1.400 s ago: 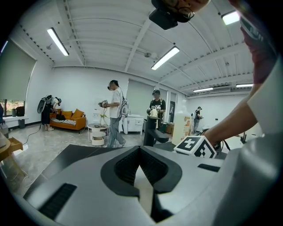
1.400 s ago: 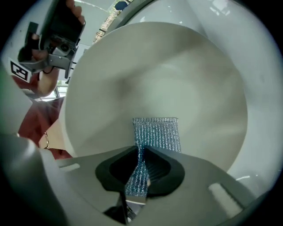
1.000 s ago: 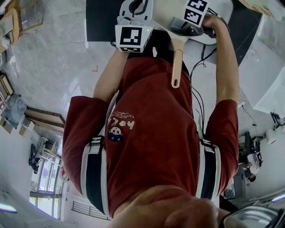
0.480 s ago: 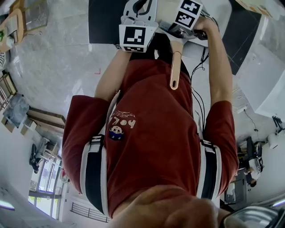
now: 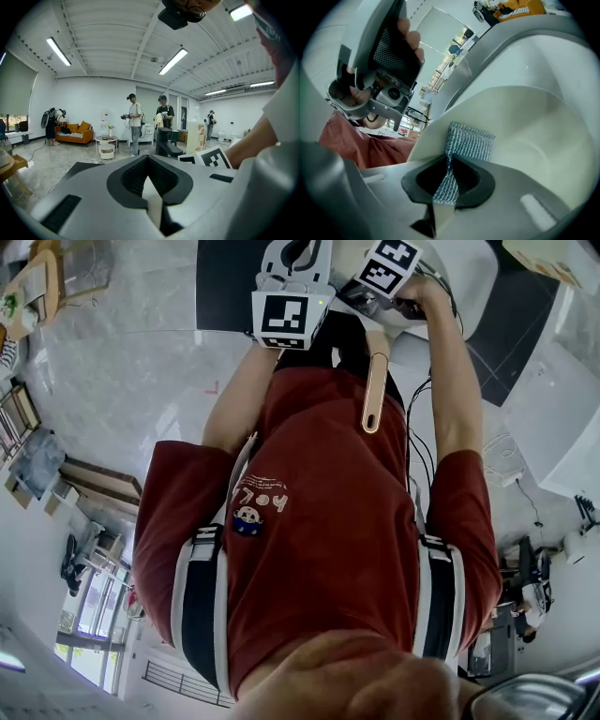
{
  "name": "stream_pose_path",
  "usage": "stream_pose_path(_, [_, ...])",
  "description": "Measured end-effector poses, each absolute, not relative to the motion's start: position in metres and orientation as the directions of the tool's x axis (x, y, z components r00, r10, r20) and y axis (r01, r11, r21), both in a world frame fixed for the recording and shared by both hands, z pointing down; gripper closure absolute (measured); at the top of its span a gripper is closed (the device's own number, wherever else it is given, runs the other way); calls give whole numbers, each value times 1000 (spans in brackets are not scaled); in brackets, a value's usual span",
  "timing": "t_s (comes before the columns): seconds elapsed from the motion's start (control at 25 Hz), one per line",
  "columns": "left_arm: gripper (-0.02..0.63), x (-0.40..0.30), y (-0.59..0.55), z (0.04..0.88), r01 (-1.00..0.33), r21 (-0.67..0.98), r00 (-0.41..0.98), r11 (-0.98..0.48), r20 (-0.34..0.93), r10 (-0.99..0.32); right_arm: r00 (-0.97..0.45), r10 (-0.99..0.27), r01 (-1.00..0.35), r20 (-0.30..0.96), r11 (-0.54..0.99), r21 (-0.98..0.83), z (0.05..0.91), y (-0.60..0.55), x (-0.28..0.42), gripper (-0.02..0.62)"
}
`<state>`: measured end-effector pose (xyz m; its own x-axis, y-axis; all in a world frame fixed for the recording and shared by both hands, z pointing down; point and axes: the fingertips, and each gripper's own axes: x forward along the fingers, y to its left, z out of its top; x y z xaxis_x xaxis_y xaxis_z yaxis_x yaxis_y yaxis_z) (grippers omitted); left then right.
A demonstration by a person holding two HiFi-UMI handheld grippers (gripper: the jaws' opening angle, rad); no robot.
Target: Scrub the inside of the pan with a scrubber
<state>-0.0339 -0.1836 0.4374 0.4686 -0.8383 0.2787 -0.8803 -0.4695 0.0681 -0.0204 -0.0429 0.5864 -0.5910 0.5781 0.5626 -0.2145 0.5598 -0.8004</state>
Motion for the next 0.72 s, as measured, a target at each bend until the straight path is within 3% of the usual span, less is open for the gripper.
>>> stream_pose_path(0.24, [600, -43, -183, 439, -886, 59, 457, -461, 289, -841, -592, 431, -300, 681, 666, -683, 618, -72, -28, 537])
stream_pose_path(0.72, [600, -46, -185, 445, -881, 63, 465, -470, 302, -832, -384, 113, -408, 916, 870, -278, 678, -114, -1, 537])
